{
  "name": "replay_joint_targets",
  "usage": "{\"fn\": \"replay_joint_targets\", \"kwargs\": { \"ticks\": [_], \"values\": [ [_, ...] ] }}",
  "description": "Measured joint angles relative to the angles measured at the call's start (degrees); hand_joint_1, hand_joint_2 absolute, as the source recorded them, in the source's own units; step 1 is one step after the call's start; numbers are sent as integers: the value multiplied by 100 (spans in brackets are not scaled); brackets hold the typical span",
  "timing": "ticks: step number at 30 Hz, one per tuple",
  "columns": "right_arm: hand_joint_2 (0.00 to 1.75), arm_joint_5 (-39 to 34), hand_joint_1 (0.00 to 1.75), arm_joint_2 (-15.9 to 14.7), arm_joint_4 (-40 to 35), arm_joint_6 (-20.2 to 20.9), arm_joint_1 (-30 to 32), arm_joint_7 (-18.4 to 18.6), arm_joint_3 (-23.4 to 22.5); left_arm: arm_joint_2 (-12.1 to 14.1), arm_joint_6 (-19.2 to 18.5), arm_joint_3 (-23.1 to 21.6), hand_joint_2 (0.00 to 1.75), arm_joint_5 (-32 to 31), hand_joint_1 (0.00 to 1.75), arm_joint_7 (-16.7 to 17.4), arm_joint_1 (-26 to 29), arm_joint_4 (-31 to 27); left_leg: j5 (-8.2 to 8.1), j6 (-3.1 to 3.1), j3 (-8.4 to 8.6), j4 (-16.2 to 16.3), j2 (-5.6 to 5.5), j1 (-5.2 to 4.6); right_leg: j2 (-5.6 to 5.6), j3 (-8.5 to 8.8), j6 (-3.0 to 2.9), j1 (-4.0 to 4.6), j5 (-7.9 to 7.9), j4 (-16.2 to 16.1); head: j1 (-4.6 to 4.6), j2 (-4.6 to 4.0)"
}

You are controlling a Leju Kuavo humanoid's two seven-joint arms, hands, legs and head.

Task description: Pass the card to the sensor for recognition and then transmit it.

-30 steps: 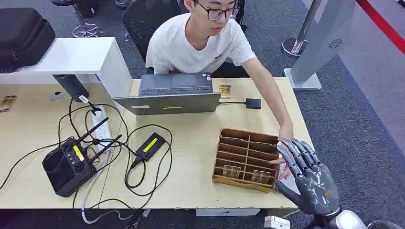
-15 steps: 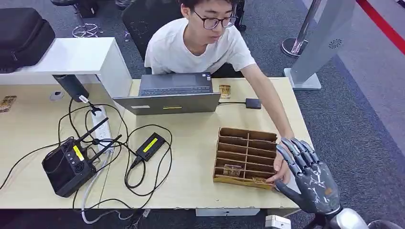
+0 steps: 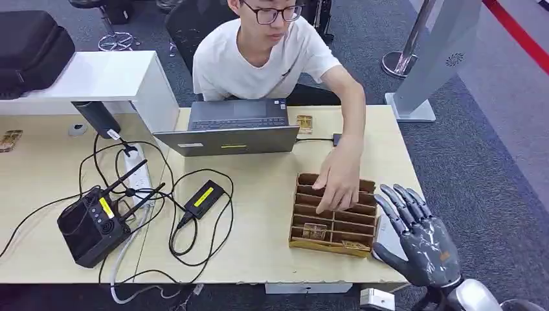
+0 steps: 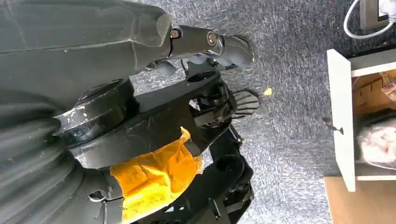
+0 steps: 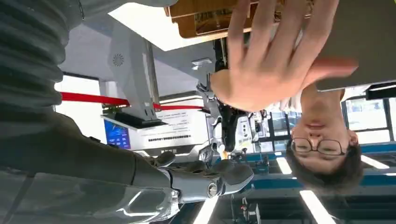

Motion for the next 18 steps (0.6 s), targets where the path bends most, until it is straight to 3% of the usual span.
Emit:
{"fn": "replay_joint_targets", "kwargs": {
  "ticks": [9, 10, 13, 18],
  "values": [
    [175, -79, 0, -186, -50, 129, 224, 68, 26, 13, -57, 39, 175, -54, 0, -46, 5, 0, -1, 0, -2, 0, 0, 0, 0, -1, 0, 0, -1, 0, 0, 0],
    [175, -81, 0, -199, -57, 142, 235, 109, 26, 15, -65, 39, 175, -132, 0, -119, 4, 0, -1, 0, 1, 0, 1, 0, 1, -2, 0, 0, -1, -1, 0, 0],
    [175, -20, 0, -256, -160, 109, 544, 519, 13, 33, -162, -79, 175, -807, 0, -781, 115, -158, -3, 2, 1, 0, -14, 0, -15, 7, 2, 0, -10, -2, 2, 0],
    [175, -214, 0, -404, -262, 0, 979, 802, 70, 105, -284, -262, 175, -924, 0, -815, 502, -684, -23, 0, 11, -1, 13, 0, 14, 5, -5, 0, -14, -1, 0, 0]
  ]
}}
